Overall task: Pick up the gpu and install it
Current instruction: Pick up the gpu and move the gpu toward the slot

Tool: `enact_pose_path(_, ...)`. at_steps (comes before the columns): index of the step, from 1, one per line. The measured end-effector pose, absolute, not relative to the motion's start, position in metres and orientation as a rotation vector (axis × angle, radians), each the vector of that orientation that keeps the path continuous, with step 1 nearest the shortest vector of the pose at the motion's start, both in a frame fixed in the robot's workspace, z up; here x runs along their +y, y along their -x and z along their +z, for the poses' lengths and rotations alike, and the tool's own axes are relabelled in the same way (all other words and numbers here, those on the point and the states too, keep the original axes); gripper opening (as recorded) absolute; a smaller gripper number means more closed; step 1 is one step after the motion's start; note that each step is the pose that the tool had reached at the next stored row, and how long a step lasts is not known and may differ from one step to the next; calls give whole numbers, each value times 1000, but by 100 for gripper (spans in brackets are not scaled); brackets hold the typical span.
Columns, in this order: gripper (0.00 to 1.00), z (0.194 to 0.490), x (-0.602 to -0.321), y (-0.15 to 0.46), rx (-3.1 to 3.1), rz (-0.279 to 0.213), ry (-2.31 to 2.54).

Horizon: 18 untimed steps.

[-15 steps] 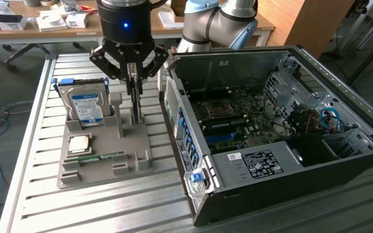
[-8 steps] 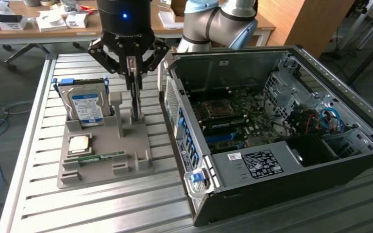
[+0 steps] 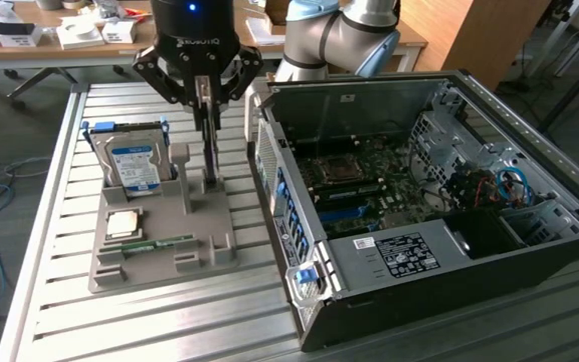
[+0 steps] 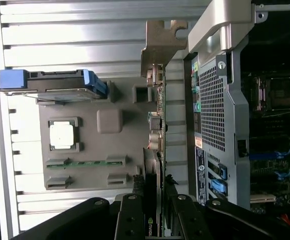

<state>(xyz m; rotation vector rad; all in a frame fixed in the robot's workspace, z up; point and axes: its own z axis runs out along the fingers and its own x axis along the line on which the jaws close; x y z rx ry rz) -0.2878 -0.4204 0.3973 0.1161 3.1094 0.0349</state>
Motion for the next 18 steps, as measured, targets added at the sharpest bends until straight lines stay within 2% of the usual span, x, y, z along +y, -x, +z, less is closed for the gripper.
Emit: enact_pose_path(18,27,425,-420,288,3109,35,-116)
